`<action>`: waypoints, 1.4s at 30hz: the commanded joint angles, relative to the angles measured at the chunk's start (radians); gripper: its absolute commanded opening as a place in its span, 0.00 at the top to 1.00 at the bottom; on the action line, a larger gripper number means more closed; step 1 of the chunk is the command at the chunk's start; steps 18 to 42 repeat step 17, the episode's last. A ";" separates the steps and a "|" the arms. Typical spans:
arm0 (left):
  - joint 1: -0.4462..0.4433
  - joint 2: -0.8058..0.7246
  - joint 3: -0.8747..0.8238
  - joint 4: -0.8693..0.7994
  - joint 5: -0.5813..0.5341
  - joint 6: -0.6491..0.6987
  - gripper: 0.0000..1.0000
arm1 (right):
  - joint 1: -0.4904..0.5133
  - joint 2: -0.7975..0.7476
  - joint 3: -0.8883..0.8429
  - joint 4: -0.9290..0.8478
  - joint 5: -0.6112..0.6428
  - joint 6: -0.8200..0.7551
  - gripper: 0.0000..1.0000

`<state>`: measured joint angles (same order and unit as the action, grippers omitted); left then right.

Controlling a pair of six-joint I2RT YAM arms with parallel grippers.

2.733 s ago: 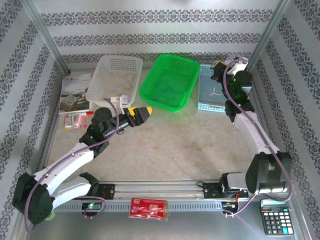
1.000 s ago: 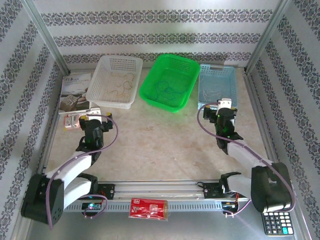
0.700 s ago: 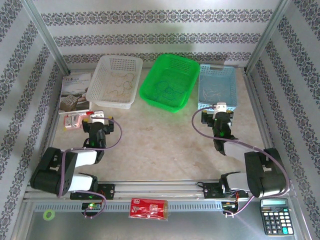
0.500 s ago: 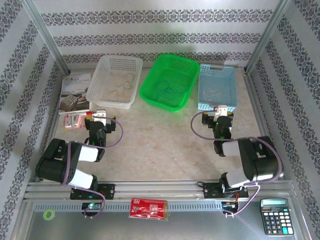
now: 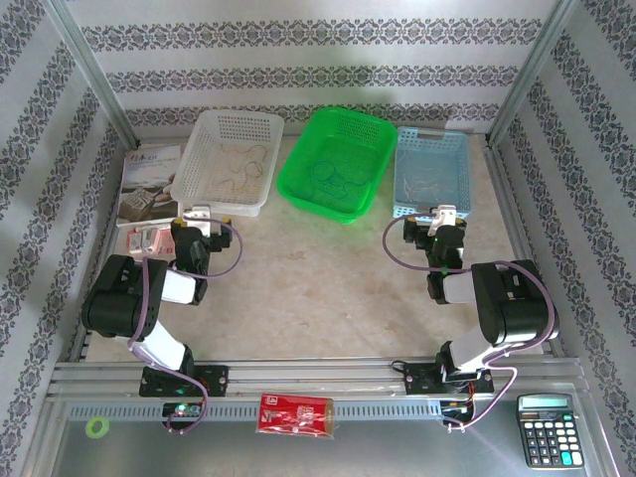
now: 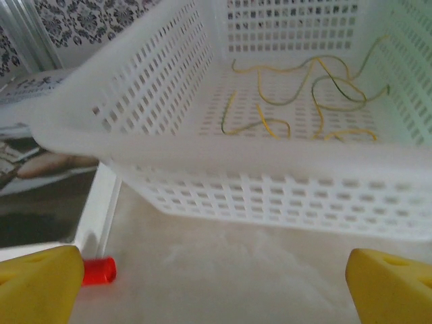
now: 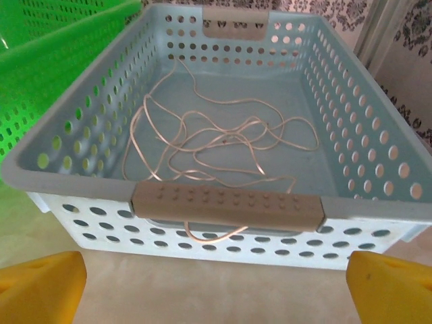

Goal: Untangle the cables

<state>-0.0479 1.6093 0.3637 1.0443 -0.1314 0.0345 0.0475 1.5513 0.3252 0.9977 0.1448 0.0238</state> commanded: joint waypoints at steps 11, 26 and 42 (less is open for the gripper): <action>0.040 -0.014 0.021 -0.088 0.073 -0.045 0.00 | -0.006 -0.013 0.012 -0.016 0.008 0.021 0.02; 0.039 -0.015 0.019 -0.086 0.074 -0.044 0.00 | -0.019 -0.031 -0.007 0.027 -0.001 0.028 0.02; 0.039 -0.015 0.019 -0.086 0.074 -0.044 0.00 | -0.019 -0.031 -0.007 0.027 -0.001 0.028 0.02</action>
